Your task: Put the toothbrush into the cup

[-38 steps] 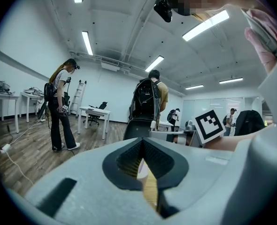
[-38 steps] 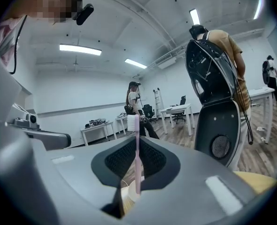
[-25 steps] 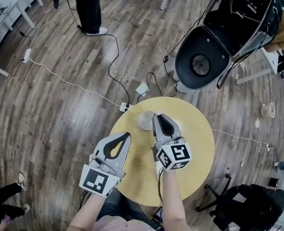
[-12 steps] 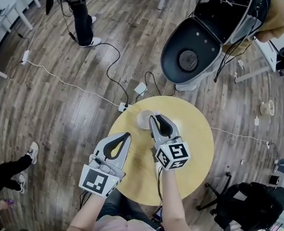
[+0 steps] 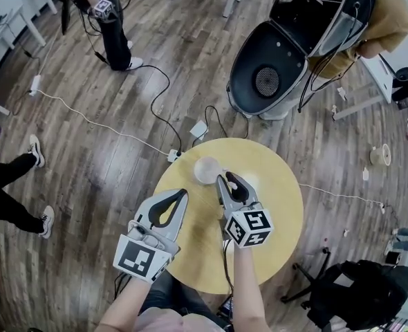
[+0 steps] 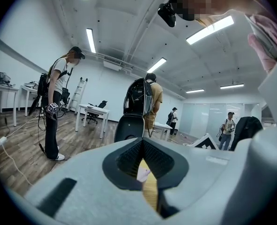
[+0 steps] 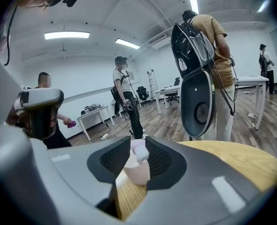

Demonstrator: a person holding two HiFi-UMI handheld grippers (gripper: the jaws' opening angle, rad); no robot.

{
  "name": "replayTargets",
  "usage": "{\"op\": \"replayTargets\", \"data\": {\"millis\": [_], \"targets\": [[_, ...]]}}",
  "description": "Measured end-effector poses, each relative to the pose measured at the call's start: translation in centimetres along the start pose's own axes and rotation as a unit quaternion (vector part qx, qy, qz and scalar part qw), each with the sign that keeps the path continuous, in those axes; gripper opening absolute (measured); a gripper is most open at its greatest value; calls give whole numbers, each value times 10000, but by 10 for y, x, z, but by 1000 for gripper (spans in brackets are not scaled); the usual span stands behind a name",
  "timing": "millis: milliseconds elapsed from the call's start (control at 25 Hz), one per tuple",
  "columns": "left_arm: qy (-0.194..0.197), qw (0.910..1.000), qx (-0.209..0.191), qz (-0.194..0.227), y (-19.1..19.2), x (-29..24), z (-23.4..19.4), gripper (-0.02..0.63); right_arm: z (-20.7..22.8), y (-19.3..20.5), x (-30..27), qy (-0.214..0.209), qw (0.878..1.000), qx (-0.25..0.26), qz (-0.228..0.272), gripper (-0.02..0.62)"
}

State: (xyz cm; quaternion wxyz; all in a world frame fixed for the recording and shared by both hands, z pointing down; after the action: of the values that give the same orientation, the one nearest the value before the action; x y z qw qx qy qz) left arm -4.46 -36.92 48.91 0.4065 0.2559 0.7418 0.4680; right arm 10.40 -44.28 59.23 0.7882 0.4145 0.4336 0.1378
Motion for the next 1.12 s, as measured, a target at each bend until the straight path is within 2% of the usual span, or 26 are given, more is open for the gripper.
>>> {"op": "replayTargets", "data": {"millis": [280,560,840,1120], "targets": [[43,9998,-100,175,-17,8,12,0,-5,-22,30,18,9992,7,392,112],[73,9987,-300,410,-36,23,29,0,-31,-57,73,-71,9944,156,1043,106],[143,9964,-554,633,-53,55,52,0,-79,-82,130,-247,9829,371,1785,34],[251,9933,-760,834,-64,93,82,0,-120,-74,177,-391,9784,603,1940,9]]}}
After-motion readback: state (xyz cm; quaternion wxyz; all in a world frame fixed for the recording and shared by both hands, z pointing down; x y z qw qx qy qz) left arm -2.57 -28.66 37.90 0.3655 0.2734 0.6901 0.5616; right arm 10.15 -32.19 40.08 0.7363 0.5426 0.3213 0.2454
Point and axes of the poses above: the fingertips, and each gripper's own axes: x backward along the fingers, z to its right, y out of its underside, the point moved 5 cm from there along x, backward along the fingers, and after that the axes turned 13 degrees about -z, right-handed, at the moved point
